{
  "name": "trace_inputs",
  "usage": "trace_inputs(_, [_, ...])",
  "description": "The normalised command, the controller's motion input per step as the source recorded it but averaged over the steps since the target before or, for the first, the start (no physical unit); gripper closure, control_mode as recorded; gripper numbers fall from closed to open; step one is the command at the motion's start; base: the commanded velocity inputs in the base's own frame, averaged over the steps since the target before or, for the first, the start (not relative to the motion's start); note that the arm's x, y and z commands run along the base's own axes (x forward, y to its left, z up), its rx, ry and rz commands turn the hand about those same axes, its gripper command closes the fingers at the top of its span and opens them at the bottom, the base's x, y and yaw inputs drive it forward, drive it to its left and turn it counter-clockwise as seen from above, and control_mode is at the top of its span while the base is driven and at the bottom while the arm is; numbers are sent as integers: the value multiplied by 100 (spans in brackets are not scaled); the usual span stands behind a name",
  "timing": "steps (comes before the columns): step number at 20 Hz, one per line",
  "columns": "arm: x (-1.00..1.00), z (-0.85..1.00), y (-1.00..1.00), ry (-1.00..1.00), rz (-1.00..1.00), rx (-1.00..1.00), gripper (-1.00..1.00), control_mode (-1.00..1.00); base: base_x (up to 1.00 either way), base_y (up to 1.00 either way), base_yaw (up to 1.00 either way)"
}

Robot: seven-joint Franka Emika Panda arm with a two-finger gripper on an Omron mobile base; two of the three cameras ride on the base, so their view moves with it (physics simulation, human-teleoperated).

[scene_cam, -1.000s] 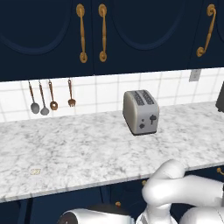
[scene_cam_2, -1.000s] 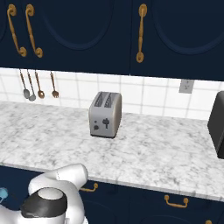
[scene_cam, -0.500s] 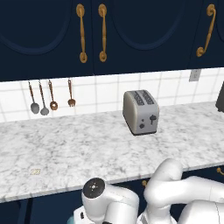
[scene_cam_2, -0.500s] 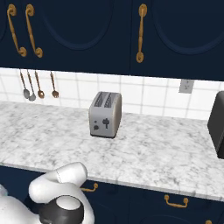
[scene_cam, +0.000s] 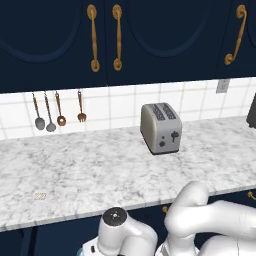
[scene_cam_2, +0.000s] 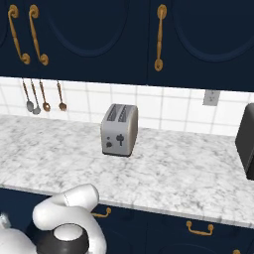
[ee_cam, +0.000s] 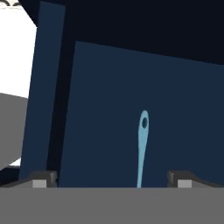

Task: Pick the ladle from the drawer and place it on the counter.

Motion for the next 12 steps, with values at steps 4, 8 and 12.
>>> trace_inputs(4, [0,-13,35,0,0,-3,-100,-100,0,0,0])
trace_inputs(8, [0,-46,41,7,0,-3,-100,-100,0,0,0])
trace_inputs(12, [0,-36,34,9,0,-1,-100,-100,0,0,0])
